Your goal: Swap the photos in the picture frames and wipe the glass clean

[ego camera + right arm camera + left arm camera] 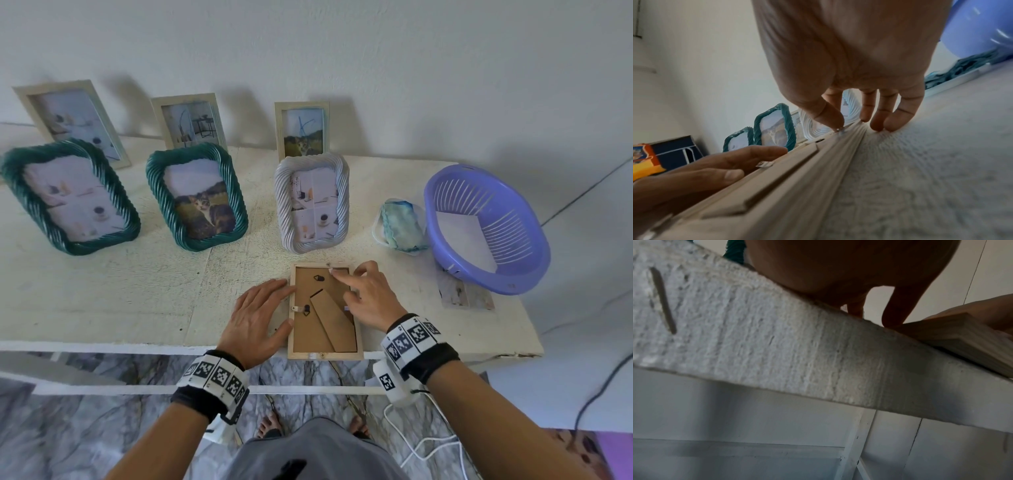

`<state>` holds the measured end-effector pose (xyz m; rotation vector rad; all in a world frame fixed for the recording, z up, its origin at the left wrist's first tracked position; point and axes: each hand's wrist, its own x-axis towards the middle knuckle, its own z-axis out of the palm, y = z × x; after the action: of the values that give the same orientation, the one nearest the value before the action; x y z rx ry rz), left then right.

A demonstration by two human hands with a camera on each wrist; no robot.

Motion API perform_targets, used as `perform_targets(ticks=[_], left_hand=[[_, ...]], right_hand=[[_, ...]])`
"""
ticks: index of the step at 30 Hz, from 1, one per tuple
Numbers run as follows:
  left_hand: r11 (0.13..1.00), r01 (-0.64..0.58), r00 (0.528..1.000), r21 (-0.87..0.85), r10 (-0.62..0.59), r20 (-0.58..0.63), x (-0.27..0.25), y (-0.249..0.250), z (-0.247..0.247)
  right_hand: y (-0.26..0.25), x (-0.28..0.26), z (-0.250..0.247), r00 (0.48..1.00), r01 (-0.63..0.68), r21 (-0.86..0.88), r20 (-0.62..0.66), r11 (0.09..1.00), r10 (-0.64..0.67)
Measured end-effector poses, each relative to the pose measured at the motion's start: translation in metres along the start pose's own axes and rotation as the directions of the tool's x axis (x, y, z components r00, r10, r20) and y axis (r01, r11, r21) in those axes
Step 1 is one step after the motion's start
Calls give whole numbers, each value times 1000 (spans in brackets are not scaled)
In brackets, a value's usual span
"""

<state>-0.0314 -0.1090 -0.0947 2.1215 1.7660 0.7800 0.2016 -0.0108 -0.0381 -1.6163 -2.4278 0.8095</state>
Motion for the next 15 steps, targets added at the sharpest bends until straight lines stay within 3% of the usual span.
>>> perform_targets(ticks=[11,15], left_hand=[[1000,11,1000,0,-11,-1,2,1,-1],[1000,10,1000,5,-10,5,1,0,0]], right_hand=[[-4,-27,0,996,80,39,33,996,-81],[-10,-53,11,978,84,6,190,996,-83]])
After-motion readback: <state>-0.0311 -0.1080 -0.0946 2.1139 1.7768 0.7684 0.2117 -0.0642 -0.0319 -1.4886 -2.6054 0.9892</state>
